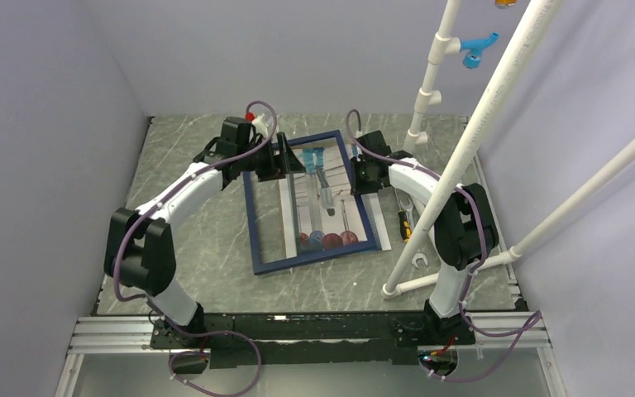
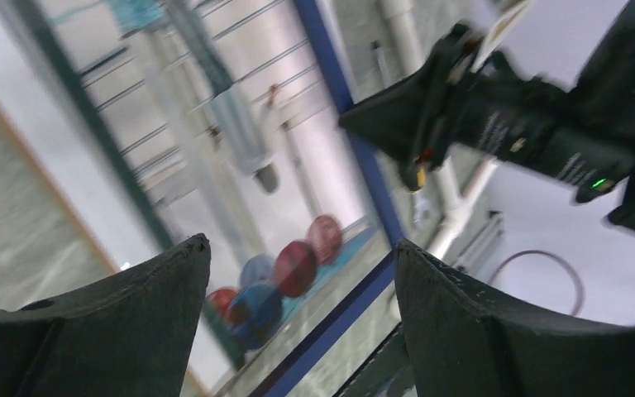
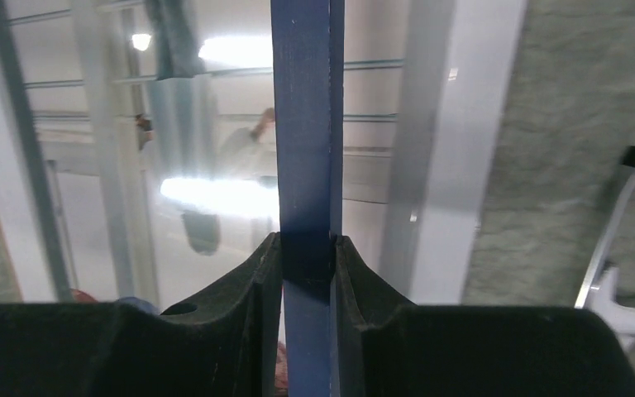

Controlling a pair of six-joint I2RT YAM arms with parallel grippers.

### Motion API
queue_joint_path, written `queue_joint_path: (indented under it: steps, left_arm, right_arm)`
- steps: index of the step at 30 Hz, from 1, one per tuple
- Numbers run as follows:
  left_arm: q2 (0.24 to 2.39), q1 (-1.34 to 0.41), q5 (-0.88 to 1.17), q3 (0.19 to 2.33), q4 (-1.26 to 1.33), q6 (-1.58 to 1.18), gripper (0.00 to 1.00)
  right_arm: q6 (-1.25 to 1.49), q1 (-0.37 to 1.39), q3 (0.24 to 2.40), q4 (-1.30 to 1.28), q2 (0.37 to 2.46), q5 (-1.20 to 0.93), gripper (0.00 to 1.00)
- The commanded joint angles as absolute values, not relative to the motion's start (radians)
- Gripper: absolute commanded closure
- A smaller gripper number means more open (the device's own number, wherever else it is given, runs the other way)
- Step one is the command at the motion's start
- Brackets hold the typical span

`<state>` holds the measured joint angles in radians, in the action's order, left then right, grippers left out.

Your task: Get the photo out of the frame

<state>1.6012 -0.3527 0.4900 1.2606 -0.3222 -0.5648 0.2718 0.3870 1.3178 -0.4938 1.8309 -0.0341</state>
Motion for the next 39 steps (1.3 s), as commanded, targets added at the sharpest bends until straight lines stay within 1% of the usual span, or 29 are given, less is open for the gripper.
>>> queue_joint_path:
  steps: [1, 4, 6, 12, 19, 21, 25, 30, 32, 34, 39]
  left_arm:
    - [1.699, -0.35, 0.642, 1.246, 0.004, -0.819, 0.18]
    - [1.787, -0.354, 0.674, 1.209, 0.255, -0.974, 0.19]
    - [1.853, -0.365, 0.659, 1.237, 0.29, -1.018, 0.19]
    - [2.017, -0.422, 0.521, 1.431, 0.098, -0.948, 0.19]
    - [2.162, -0.461, 0.482, 1.559, 0.053, -0.948, 0.17]
    - [2.193, -0.472, 0.466, 1.588, 0.049, -0.95, 0.19]
    - [2.243, -0.478, 0.455, 1.635, 0.037, -0.96, 0.26]
    - [2.258, -0.486, 0.438, 1.645, 0.051, -0.93, 0.29]
    - [2.274, -0.489, 0.443, 1.66, 0.057, -0.927, 0.33]
    - [2.274, -0.492, 0.437, 1.657, 0.076, -0.92, 0.4]
    - [2.268, -0.492, 0.435, 1.666, 0.06, -0.842, 0.72]
  right_arm:
    - [0.377, 0.419, 1.294, -0.352, 1.751, -0.129, 1.0]
    - [0.416, 0.426, 1.262, -0.302, 1.733, -0.149, 1.0]
    - [0.425, 0.433, 1.247, -0.277, 1.725, -0.152, 1.0]
    - [0.434, 0.457, 1.233, -0.23, 1.729, -0.166, 1.0]
    - [0.412, 0.488, 1.208, -0.18, 1.722, -0.168, 1.0]
    - [0.407, 0.495, 1.201, -0.167, 1.717, -0.167, 1.0]
    - [0.406, 0.5, 1.184, -0.149, 1.704, -0.16, 1.0]
    - [0.394, 0.505, 1.164, -0.122, 1.688, -0.184, 1.0]
    - [0.396, 0.506, 1.152, -0.11, 1.684, -0.186, 1.0]
    - [0.394, 0.507, 1.15, -0.11, 1.683, -0.192, 1.0]
    - [0.383, 0.503, 1.154, -0.141, 1.681, -0.19, 1.0]
